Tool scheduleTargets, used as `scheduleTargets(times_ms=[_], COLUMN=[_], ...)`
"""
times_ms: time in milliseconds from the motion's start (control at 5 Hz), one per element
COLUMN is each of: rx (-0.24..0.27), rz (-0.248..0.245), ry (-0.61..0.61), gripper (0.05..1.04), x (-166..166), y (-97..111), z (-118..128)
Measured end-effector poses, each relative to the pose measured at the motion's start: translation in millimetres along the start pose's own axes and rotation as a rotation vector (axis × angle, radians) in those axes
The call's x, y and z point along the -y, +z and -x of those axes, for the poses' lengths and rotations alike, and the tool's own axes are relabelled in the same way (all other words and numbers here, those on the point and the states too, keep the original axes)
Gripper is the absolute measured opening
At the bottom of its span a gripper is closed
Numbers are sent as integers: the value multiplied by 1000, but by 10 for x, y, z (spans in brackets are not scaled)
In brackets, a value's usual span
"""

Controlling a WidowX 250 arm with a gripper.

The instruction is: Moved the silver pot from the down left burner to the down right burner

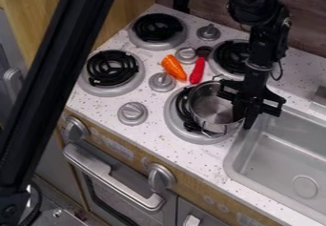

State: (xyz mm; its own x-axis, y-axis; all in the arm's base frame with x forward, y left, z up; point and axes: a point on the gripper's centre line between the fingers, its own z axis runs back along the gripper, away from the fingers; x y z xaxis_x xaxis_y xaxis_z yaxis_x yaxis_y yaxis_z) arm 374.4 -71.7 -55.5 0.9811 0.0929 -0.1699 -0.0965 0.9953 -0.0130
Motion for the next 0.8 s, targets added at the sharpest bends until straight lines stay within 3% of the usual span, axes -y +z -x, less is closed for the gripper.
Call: scheduleTargets(times_ms=[200,400,600,800], rx=[24,155,193,226], rz=[15,51,77,105], ry=[39,110,148,172], gripper=[514,834,1013,1006], x=[-40,-122,-213,-302], y=[46,524,680,814], z=[95,56,69,96])
